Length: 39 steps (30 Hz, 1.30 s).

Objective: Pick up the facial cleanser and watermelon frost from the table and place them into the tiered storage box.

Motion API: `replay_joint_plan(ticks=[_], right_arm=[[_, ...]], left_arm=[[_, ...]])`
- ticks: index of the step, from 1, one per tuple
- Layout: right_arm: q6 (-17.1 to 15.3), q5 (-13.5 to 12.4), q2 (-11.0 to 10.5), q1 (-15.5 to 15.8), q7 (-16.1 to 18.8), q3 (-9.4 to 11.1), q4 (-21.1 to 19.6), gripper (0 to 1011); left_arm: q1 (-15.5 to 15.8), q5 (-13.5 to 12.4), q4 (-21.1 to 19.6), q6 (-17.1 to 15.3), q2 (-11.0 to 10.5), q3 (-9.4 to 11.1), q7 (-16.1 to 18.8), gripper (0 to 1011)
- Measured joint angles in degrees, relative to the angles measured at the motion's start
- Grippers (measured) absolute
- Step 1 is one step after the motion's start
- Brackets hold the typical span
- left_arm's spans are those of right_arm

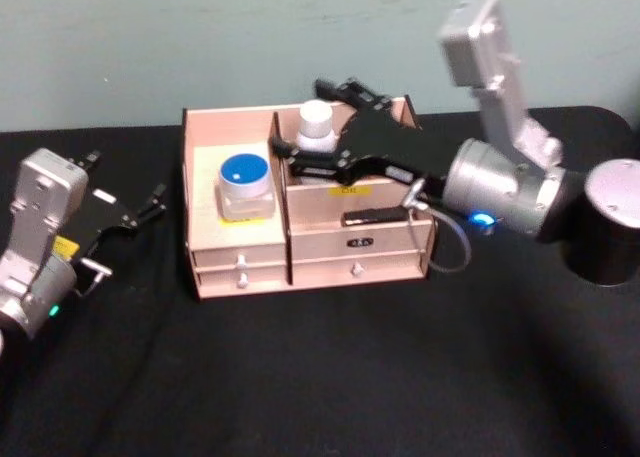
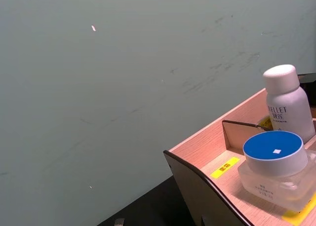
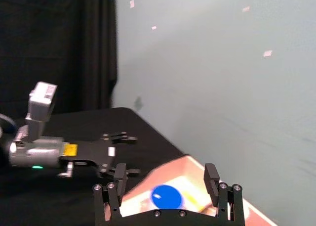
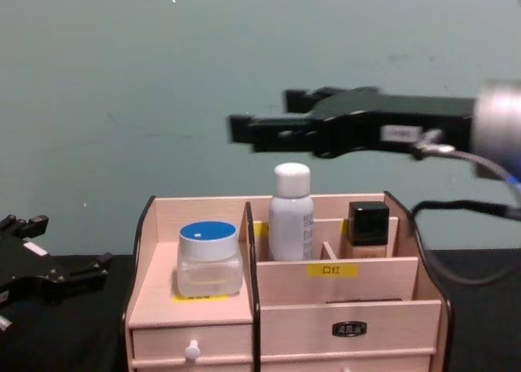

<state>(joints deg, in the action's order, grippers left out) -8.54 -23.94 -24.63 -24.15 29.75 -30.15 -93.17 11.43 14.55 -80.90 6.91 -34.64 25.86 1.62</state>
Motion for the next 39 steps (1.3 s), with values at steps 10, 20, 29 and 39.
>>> replay_joint_plan(ticks=[10, 20, 29, 39], right_arm=[[3.41, -0.83, -5.71, 7.52, -6.46, 8.45, -4.54, 1002], [5.74, 1.89, -5.02, 11.43, -13.43, 14.76, -0.4, 1002], [5.95, 4.26, -2.65, 10.77, -15.46, 15.87, 7.34, 1002], [4.71, 5.39, -0.56, 10.07, -15.43, 16.03, 12.27, 1002]], left_arm=[[0.0, 0.0, 0.0, 0.0, 0.0, 0.0, 0.0, 1009], [0.0, 0.0, 0.0, 0.0, 0.0, 0.0, 0.0, 1010], [0.0, 0.0, 0.0, 0.0, 0.0, 0.0, 0.0, 1010], [0.0, 0.0, 0.0, 0.0, 0.0, 0.0, 0.0, 1010]])
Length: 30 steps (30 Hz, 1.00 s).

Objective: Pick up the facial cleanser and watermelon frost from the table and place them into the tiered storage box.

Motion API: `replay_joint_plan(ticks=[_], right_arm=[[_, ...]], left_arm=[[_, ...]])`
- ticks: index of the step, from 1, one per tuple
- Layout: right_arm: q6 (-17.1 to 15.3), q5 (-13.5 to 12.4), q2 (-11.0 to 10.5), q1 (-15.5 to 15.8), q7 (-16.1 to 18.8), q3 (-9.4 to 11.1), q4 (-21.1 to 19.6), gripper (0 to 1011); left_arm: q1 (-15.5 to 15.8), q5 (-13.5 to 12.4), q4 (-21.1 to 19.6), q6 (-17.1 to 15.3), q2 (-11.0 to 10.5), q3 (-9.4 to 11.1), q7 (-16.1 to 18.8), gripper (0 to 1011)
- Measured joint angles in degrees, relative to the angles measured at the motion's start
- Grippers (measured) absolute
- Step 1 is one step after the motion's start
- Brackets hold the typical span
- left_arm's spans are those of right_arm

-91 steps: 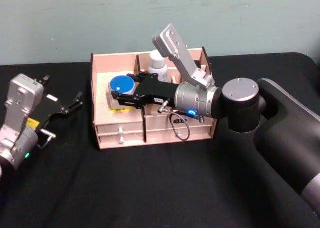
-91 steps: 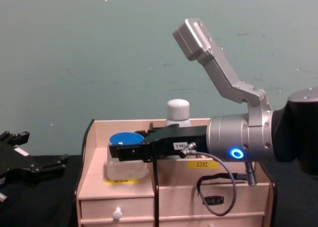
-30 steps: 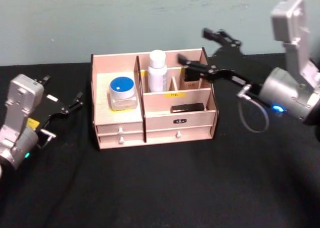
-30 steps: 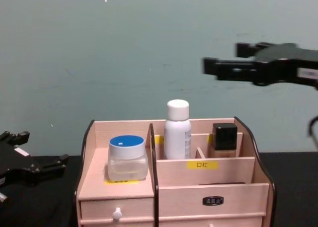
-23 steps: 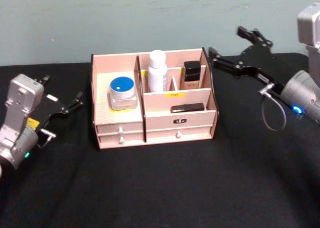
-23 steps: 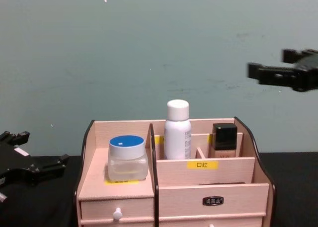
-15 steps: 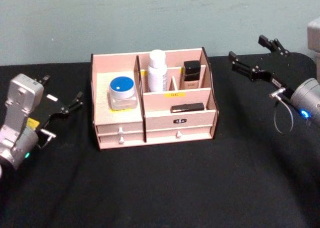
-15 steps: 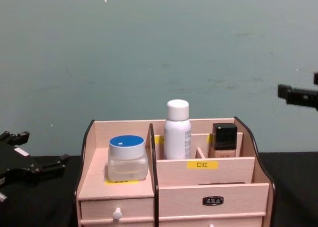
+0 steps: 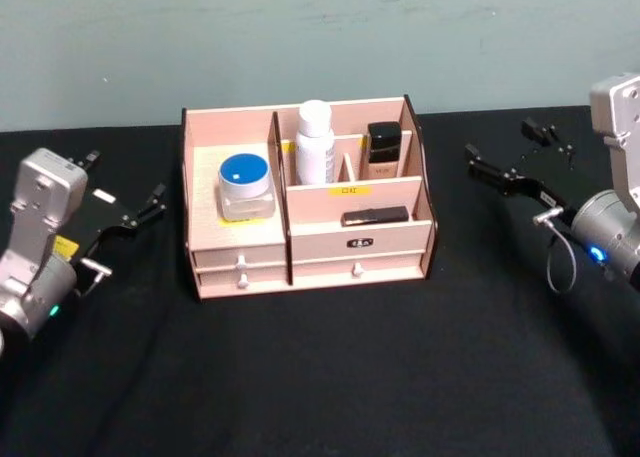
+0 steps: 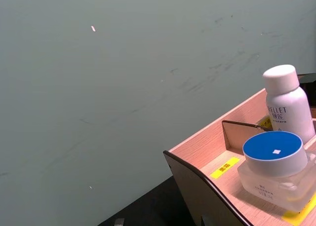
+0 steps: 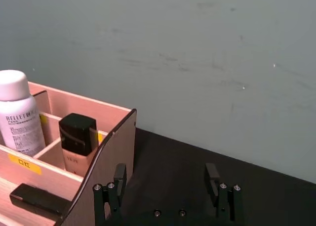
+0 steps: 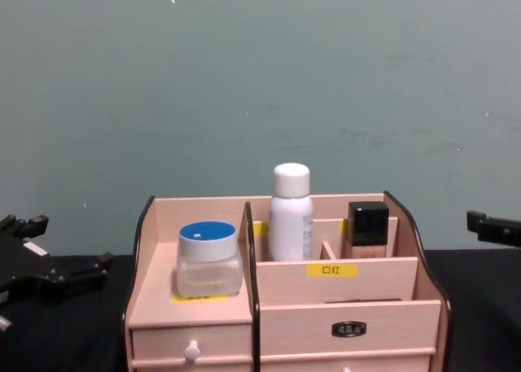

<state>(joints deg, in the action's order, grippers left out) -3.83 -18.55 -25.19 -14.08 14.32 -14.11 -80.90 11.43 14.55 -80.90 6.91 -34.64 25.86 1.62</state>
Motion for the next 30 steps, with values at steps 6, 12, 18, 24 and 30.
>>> replay_joint_plan(ticks=[6, 12, 18, 24, 30], right_arm=[[-0.03, 0.02, -0.09, -0.02, 0.02, -0.01, -0.08, 1002], [0.02, 0.01, -0.17, -0.01, 0.04, -0.05, -0.26, 1002], [0.07, -0.01, -0.24, 0.01, 0.08, -0.08, -0.37, 1002], [0.1, -0.03, -0.26, 0.04, 0.1, -0.13, -0.44, 1002], [0.13, -0.07, -0.29, 0.04, 0.1, -0.14, -0.47, 1002]], left_arm=[[0.0, 0.0, 0.0, 0.0, 0.0, 0.0, 0.0, 1010], [0.0, 0.0, 0.0, 0.0, 0.0, 0.0, 0.0, 1009], [0.0, 0.0, 0.0, 0.0, 0.0, 0.0, 0.0, 1010], [0.0, 0.0, 0.0, 0.0, 0.0, 0.0, 0.0, 1010], [0.0, 0.0, 0.0, 0.0, 0.0, 0.0, 0.0, 1010]])
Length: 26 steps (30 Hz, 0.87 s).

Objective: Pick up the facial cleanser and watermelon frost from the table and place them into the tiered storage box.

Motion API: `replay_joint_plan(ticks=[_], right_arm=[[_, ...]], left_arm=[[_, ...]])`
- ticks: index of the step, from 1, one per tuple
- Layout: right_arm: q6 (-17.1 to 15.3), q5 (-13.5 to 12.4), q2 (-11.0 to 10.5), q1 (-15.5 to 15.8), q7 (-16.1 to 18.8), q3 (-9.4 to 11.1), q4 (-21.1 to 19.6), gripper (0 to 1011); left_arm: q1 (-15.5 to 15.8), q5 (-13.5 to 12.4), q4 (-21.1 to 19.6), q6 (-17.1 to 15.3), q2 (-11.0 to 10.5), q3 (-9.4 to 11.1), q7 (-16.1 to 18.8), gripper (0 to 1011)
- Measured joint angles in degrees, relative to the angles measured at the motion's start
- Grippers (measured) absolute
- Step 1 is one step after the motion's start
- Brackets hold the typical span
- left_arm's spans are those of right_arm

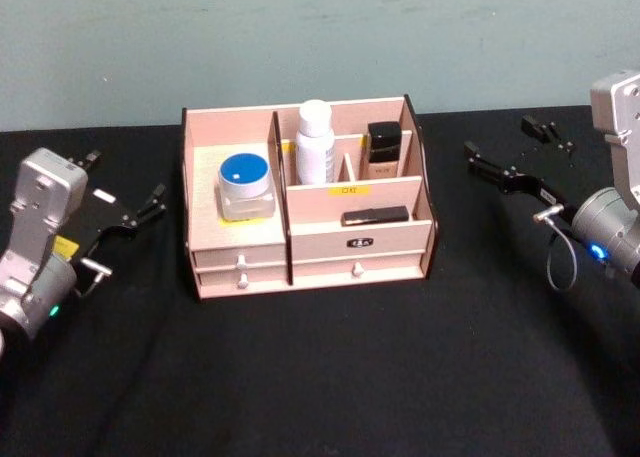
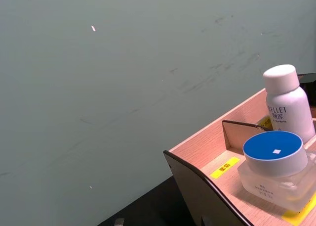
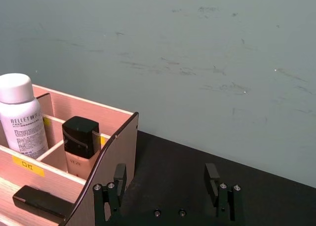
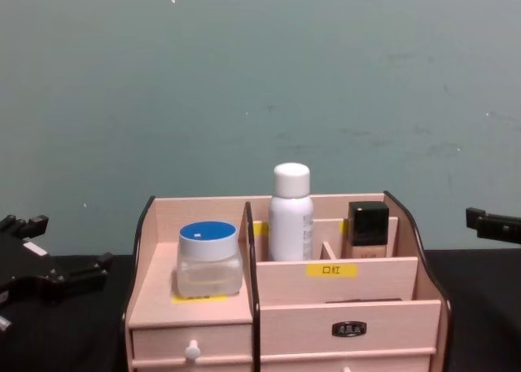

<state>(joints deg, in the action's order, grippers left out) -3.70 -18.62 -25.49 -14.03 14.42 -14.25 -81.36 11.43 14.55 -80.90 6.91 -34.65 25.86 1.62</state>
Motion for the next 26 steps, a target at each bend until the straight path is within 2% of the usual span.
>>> replay_joint_plan(ticks=[26], right_arm=[[0.02, -0.04, -0.04, 0.0, 0.0, 0.0, -0.07, 1002]], left_arm=[[0.0, 0.0, 0.0, 0.0, 0.0, 0.0, 0.0, 1010]])
